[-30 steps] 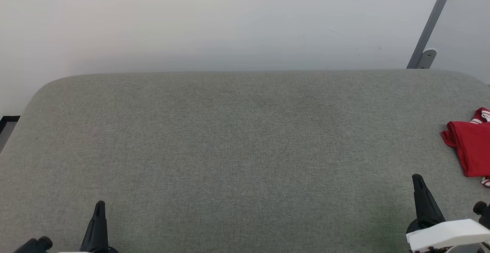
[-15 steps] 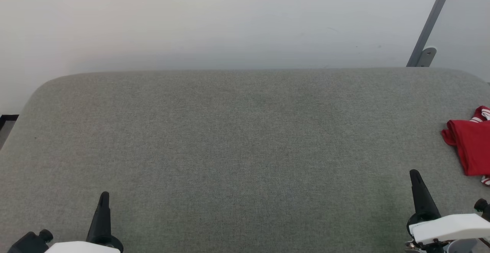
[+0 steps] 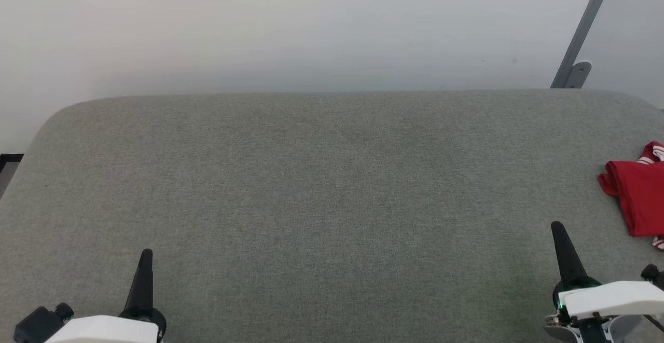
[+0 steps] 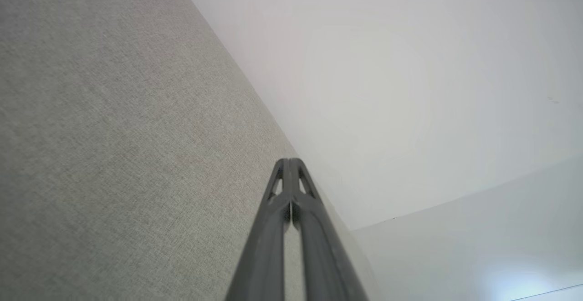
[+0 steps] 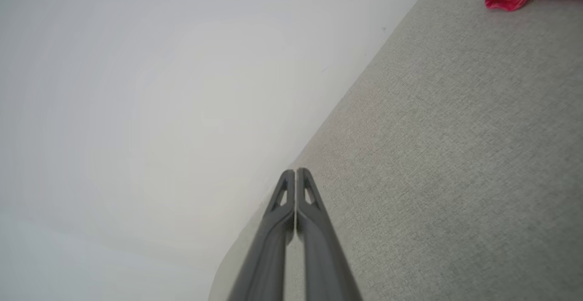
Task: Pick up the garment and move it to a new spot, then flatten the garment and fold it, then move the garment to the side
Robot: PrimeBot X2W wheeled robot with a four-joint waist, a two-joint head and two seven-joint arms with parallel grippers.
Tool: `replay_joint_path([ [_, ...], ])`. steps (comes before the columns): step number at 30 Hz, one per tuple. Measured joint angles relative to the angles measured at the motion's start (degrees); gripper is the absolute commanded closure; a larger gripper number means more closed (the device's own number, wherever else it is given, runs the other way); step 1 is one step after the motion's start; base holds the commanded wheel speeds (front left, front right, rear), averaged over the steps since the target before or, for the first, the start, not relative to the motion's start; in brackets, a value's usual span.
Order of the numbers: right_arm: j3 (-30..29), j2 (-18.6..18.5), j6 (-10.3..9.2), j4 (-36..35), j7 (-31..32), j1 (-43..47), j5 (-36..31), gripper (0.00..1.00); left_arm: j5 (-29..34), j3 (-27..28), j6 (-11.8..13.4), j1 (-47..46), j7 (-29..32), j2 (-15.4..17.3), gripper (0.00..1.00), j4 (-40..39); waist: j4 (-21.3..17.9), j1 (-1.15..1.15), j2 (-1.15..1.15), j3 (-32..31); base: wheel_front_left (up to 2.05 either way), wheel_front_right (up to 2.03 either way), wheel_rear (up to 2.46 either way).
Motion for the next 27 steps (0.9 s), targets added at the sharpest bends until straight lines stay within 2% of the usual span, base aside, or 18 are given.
replay_joint_path([
  [27,-1.0,1.4,0.00,0.3,3.6,-2.3,12.5,1.00,-13.1,0.3,0.0,-3.9,3.7,-1.2,1.00,1.5,-0.2,0.00,0.00,0.6,0.00,0.00,0.00],
])
